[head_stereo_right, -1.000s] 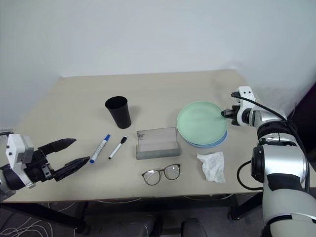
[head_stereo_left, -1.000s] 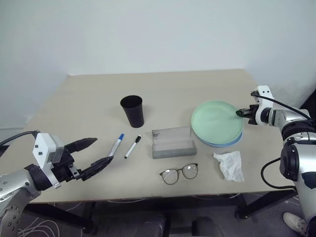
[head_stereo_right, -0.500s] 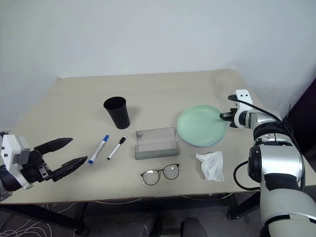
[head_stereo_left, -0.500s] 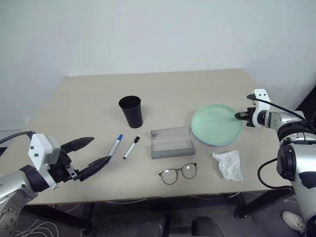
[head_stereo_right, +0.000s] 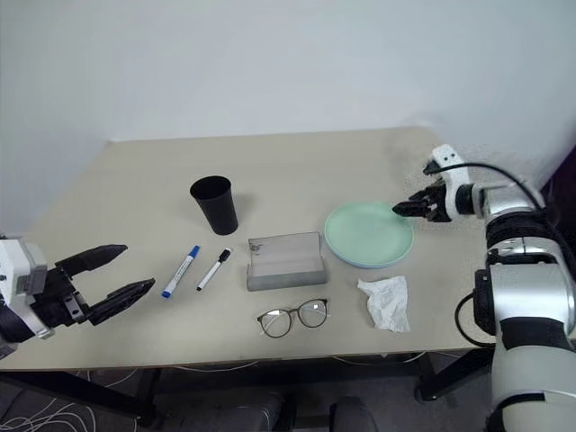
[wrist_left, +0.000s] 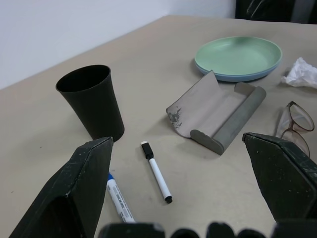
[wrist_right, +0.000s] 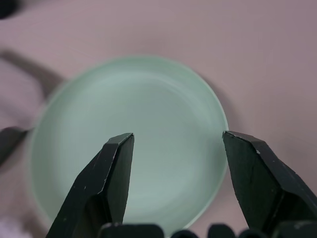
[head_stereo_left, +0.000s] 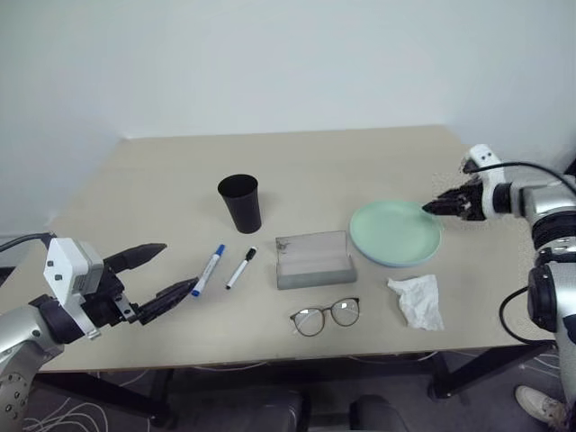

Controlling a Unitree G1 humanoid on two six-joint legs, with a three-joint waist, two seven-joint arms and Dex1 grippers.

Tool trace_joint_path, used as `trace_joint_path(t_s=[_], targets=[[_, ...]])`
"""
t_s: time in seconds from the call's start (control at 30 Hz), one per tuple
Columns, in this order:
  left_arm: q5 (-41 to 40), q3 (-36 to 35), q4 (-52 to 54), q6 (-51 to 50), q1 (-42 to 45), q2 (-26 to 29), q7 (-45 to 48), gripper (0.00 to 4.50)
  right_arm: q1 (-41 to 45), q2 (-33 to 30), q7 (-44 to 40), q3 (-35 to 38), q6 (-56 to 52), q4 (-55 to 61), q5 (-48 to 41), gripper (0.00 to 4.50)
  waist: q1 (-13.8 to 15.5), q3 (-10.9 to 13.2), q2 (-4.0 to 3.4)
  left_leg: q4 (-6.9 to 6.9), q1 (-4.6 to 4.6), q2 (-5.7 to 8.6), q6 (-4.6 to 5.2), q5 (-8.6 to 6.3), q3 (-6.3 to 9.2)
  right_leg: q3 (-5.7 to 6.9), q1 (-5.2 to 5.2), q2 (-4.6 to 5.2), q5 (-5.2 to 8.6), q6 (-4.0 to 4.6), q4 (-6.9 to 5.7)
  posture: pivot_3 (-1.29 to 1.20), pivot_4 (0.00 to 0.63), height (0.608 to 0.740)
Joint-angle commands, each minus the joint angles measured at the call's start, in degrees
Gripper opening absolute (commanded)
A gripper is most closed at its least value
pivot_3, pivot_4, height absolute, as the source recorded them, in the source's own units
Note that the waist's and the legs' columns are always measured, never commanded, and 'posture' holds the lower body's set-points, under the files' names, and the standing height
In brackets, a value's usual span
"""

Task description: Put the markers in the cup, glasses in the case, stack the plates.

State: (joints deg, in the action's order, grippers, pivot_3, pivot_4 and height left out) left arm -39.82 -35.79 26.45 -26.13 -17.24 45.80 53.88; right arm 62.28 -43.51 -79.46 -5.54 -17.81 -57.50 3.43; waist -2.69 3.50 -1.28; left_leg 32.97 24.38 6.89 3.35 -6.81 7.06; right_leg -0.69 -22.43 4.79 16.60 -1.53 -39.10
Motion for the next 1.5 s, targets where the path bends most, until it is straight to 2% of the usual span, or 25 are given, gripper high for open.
trace_joint_path(t_s=[0.03, 0.17, 0.3, 0.5, 0.77, 1.07, 1.17, 1.33, 1.4, 1.5], targets=[[0.17, -2.17, -0.44, 1.13, 0.76, 1.19, 0.71, 4.5, -8.28, -4.43, -11.44, -2.72, -2.02, 14.99, -3.49, 3.09, 0.05, -0.03, 0.07, 0.0, 0.0, 0.0, 0.0, 0.0, 0.0, 0.01, 0.01, 0.01, 0.01, -0.01, 0.0, 0.0, 0.0, 0.737], [0.09, -2.2, -0.98, 1.16, 1.1, 1.35, 1.49, 4.5, -17.25, -8.8, -13.04, -4.09, -8.59, 28.25, -8.26, 3.09, 0.51, -0.05, 0.07, 0.02, 0.1, 0.01, 0.01, -0.01, -0.07, -0.05, -0.04, 0.11, 0.04, -0.05, -0.01, 0.0, 0.0, 0.737], [-0.29, -2.26, -0.87, 0.99, 1.22, 1.23, 2.09, 4.5, -20.65, -9.8, -12.2, -3.88, -11.03, 32.06, -7.99, 3.09, -0.14, -0.05, 0.06, 0.03, 0.14, 0.01, 0.01, -0.01, -0.23, -0.14, -0.09, 0.27, 0.01, 0.0, -0.22, 0.0, 0.0, 0.737], [-1.9, -3.55, 0.22, 0.1, -0.74, 1.25, 4.52, 4.5, -22.32, -9.11, -10.69, -4.68, -14.93, 31.32, -8.03, 3.09, 0.02, -0.07, 0.15, 0.08, 0.16, -0.05, 0.01, -0.01, -0.22, 0.02, -0.16, 0.37, 0.02, 0.02, -0.23, 0.0, 0.0, 0.737], [-6.21, -5.04, 2.04, -0.71, -2.35, 1.29, 6.94, 4.5, -23.29, -5.6, -6.44, -6.09, -14.95, 28.42, -6.73, 3.09, 0.02, -0.07, 0.18, 0.08, 0.18, -0.05, 0.01, -0.02, -0.22, 0.04, -0.22, 0.36, 0.02, 0.01, -0.23, 0.0, 0.0, 0.737], [-6.14, -5.28, 2.45, -0.83, -2.51, 1.48, 6.6, 4.5, -26.38, -4.97, -5.45, -7.33, -16.18, 28.95, -7.04, 3.09, 0.07, -0.07, 0.2, 0.08, 0.18, -0.05, 0.01, -0.02, -0.22, 0.05, -0.19, 0.36, 0.02, 0.01, -0.22, 0.0, 0.0, 0.737], [-5.81, -5.2, 2.37, -0.7, -2.5, 1.57, 6.53, 4.5, -27.32, -4.92, -5.55, -7.48, -16.87, 30.26, -7.29, 2.49, 0.04, -0.07, 0.19, 0.08, 0.18, -0.05, 0.01, -0.01, -0.23, 0.05, -0.2, 0.36, 0.02, 0.01, -0.22, 0.0, 0.0, 0.737], [-5.45, -4.94, 2.08, -0.43, -2.1, 1.69, 6.41, 4.5, -27.14, -4.36, -5.31, -7.41, -17.44, 30.62, -7.62, 0.85, 0.03, -0.07, 0.2, 0.08, 0.17, -0.05, 0.01, -0.02, -0.22, 0.04, -0.19, 0.36, 0.02, 0.02, -0.22, 0.0, 0.0, 0.737], [-5.27, -4.86, 2.07, -0.35, -2.03, 1.66, 6.32, 4.5, -26.96, -4.07, -5.41, -7.35, -17.66, 30.94, -7.91, 0.03, 0.03, -0.07, 0.21, 0.08, 0.17, -0.05, 0.01, -0.02, -0.23, 0.04, -0.18, 0.36, 0.02, 0.01, -0.22, 0.0, 0.0, 0.737], [-4.98, -4.68, 2.25, -0.27, -2.2, 1.45, 6.25, 4.5, -26.7, -3.77, -5.62, -7.19, -17.82, 31.65, -8.32, 0.03, 0.05, -0.07, 0.2, 0.08, 0.17, -0.05, 0.01, -0.02, -0.22, 0.04, -0.19, 0.36, 0.02, 0.01, -0.22, 0.0, 0.0, 0.737]])
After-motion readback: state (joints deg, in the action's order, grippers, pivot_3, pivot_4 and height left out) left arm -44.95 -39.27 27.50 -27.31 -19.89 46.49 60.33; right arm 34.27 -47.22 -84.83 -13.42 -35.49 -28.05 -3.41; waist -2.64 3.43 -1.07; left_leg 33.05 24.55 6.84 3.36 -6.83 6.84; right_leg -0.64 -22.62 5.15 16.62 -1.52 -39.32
